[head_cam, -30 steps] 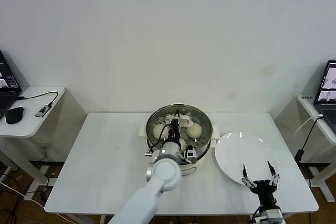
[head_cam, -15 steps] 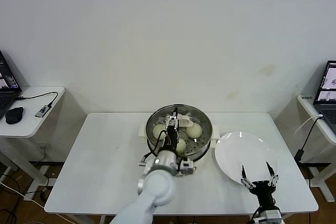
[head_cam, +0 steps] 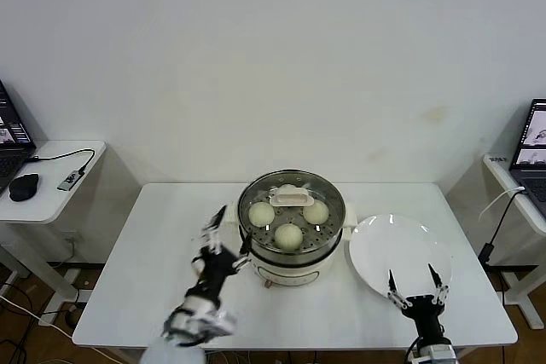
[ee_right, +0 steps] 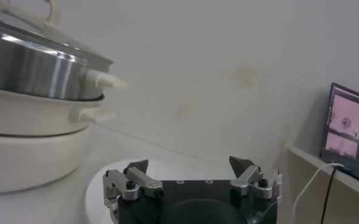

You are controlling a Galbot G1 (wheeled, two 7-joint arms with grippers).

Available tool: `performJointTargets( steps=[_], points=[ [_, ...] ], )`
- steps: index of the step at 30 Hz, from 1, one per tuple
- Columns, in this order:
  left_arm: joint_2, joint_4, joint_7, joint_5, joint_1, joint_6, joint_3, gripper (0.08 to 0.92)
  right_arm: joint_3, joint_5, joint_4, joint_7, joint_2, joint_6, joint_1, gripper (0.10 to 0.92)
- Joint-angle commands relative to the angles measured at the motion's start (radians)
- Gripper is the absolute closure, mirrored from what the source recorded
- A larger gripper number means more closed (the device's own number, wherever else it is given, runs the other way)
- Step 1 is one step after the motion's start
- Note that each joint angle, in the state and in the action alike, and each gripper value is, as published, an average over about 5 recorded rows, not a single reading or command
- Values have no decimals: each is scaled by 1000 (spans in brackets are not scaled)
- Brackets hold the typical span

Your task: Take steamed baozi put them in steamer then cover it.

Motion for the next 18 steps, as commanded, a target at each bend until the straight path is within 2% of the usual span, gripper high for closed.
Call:
performJointTargets(
  steps=[1, 10, 18],
  points=[
    [47, 37, -168, -926, 324, -358, -291, 177, -40, 46, 17, -2, -24, -3, -35, 203],
    [16, 107, -138, -947, 341, -383, -305, 177, -61, 68, 32, -20, -45, -11, -60, 203],
    [-5, 99, -91, -946, 324, -368, -313, 177, -82, 74, 43, -26, -36, -12, -64, 203]
  ],
)
